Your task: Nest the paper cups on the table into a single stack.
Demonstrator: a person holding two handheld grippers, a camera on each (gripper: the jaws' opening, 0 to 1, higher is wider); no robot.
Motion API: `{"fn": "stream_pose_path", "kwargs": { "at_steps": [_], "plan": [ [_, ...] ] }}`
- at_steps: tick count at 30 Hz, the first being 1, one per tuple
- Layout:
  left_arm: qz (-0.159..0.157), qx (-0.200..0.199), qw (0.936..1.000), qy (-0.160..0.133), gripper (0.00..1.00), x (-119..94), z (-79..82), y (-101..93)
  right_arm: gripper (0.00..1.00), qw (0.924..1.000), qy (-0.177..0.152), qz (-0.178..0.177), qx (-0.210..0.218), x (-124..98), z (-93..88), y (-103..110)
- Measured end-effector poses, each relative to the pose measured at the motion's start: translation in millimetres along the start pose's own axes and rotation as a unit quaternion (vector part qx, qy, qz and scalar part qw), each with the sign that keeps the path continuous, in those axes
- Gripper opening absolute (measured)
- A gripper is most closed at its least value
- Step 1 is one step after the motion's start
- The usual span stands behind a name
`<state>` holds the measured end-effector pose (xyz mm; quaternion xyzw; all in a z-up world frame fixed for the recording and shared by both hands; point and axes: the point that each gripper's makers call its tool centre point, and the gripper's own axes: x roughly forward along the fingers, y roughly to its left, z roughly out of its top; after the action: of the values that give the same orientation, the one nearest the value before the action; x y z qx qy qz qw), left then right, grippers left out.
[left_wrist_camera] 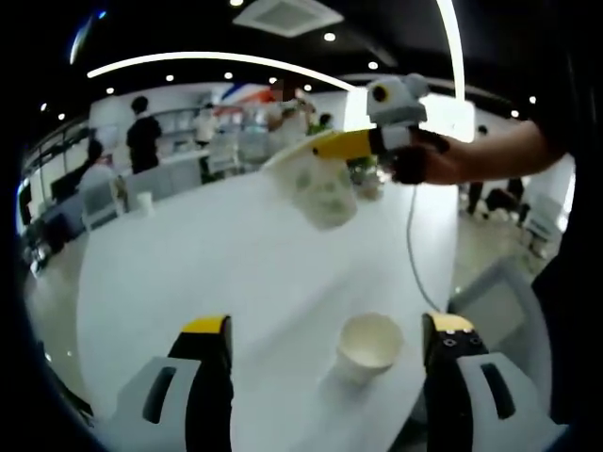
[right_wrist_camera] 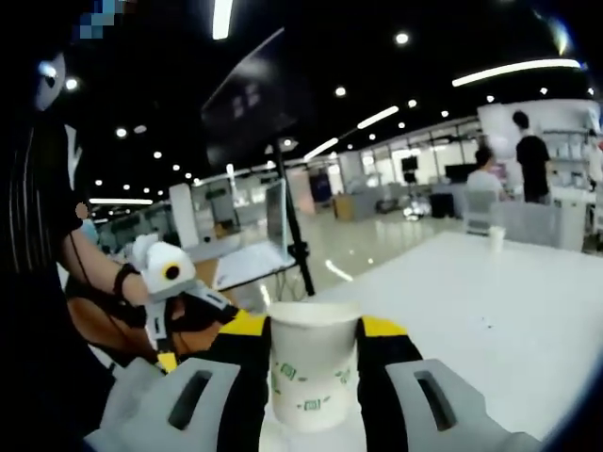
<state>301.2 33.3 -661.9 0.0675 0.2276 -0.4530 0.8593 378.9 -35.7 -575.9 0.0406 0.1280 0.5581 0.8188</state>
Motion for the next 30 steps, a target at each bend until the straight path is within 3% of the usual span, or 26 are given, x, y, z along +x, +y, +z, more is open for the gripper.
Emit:
{"fn": "stream_pose_path", "kwargs": {
  "at_steps": [9,19,30],
  "plan": [
    [-0.004,0.001,1.0000,0.001,0.82,0,-1.3,-3.8,0.32,0.9995,-0.021,0.010,0.021,-4,2.2,12],
    [-0.010,0.004,0.9999,0.006,0.81,2,-3.3,-5.7,0.33,0.9967,-0.056,0.049,0.033,-8,0.8,34],
    [-0.017,0.009,0.9997,0.013,0.81,3,-3.4,-9.8,0.33,0.9943,-0.053,0.078,0.050,-6,-25.4,55]
  ]
}}
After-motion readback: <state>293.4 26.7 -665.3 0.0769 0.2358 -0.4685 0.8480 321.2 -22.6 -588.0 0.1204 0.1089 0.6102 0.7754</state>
